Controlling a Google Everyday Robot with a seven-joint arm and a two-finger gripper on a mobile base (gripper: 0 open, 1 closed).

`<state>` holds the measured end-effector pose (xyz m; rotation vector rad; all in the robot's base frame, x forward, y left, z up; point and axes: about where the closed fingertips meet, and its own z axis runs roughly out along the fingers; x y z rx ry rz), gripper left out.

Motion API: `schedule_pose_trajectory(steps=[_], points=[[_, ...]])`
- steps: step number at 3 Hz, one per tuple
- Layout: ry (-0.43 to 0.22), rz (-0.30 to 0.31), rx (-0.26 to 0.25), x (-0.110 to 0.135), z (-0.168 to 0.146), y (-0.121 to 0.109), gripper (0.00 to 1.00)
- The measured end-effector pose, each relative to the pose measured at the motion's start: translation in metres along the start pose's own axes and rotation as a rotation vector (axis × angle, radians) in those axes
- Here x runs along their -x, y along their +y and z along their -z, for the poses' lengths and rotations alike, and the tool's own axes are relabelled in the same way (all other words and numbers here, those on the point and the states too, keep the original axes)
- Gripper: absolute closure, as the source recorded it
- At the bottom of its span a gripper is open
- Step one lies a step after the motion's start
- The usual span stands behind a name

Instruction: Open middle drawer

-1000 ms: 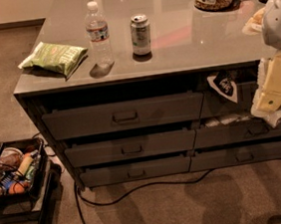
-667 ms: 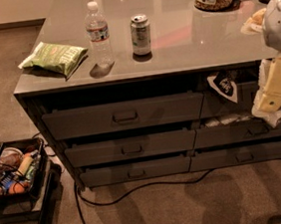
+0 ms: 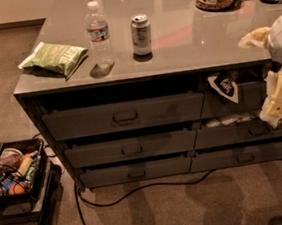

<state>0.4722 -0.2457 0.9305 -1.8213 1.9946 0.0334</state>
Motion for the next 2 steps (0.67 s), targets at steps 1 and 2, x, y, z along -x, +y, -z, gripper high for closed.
schedule_pose_trajectory(steps=[1, 2], points=[[0.04, 0.017, 0.097, -0.0223, -0.0266, 0.0043, 0.0], [0.04, 0.017, 0.097, -0.0223, -0.0266, 0.0043, 0.0]])
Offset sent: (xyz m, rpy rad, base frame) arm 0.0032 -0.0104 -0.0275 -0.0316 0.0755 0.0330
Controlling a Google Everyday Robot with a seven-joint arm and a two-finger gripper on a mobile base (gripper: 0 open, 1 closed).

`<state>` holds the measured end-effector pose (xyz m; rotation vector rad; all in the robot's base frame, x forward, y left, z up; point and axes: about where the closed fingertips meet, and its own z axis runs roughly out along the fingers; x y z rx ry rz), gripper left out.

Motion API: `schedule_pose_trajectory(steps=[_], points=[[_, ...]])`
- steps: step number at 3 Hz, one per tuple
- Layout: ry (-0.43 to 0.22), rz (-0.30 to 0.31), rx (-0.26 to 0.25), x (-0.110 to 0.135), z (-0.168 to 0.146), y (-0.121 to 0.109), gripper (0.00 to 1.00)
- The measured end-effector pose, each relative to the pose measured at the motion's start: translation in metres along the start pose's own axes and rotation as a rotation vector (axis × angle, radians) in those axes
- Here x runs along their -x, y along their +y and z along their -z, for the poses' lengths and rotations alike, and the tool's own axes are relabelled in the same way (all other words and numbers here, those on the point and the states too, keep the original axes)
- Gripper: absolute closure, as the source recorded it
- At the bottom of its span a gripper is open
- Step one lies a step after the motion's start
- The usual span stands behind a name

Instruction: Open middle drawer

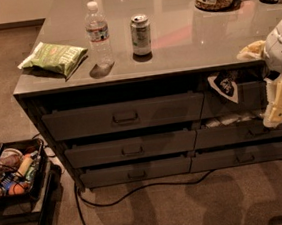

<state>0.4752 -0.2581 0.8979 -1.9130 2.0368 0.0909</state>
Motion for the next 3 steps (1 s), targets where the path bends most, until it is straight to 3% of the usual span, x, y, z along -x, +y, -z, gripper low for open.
schedule_pose_trajectory(steps=[1, 2, 3], points=[[-0.016, 0.008, 0.002, 0.002, -0.008, 0.004, 0.0], [-0.09, 0.026, -0.012, 0.009, -0.04, 0.021, 0.0], [-0.159, 0.037, -0.015, 0.021, -0.105, 0.042, 0.0]])
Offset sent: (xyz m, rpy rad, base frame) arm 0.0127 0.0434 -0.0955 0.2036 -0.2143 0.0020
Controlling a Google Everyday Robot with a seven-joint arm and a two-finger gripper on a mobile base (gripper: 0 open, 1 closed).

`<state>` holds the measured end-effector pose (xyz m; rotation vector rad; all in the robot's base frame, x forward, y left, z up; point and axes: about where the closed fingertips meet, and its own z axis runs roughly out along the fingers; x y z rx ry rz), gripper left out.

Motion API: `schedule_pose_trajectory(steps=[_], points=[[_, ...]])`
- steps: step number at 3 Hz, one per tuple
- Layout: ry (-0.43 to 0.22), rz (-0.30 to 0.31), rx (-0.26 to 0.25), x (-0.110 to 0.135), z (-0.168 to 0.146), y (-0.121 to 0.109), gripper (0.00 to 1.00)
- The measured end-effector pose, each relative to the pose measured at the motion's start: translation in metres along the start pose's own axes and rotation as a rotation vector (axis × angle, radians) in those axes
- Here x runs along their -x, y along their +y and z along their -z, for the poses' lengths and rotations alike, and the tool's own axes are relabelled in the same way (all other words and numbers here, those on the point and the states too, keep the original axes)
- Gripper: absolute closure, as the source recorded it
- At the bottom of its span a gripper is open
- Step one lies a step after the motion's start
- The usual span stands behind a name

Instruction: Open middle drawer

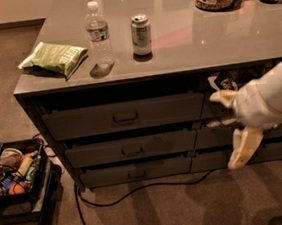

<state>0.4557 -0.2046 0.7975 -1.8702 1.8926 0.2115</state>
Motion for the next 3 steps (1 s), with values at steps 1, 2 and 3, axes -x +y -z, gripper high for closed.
schedule_pose_trajectory(steps=[1, 2, 3], points=[[-0.048, -0.011, -0.034, 0.002, -0.057, 0.007, 0.0], [-0.089, 0.0, -0.132, -0.004, -0.097, -0.018, 0.0], [-0.172, 0.005, -0.275, -0.011, -0.119, -0.044, 0.0]])
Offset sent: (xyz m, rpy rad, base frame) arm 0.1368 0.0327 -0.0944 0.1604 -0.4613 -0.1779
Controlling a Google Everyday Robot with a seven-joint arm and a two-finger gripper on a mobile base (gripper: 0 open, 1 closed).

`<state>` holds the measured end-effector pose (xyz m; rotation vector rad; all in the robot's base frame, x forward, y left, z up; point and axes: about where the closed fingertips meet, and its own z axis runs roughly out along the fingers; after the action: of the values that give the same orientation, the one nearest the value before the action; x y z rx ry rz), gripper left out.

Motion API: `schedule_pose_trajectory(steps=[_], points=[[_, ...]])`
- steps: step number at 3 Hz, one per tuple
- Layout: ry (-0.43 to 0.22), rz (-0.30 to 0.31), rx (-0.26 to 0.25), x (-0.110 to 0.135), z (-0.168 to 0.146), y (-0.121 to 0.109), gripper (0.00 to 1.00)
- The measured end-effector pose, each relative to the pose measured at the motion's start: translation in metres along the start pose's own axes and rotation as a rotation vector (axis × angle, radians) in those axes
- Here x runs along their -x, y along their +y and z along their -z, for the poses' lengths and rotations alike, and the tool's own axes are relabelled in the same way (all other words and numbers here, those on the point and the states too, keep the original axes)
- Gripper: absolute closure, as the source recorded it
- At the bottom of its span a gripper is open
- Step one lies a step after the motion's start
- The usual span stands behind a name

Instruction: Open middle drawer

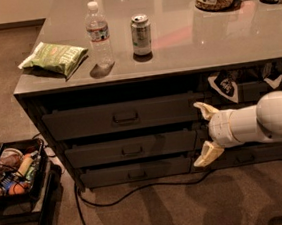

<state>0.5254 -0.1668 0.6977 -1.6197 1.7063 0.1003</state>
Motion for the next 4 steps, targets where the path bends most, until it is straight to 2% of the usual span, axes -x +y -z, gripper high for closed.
schedule_pose_trajectory(steps=[1, 2, 3, 4], points=[[0.002, 0.01, -0.076, -0.003, -0.002, -0.018, 0.0], [-0.01, 0.016, -0.058, -0.004, -0.009, -0.015, 0.0], [-0.065, 0.008, 0.001, -0.019, -0.045, 0.002, 0.0], [-0.092, -0.034, 0.028, -0.05, -0.09, 0.041, 0.0]])
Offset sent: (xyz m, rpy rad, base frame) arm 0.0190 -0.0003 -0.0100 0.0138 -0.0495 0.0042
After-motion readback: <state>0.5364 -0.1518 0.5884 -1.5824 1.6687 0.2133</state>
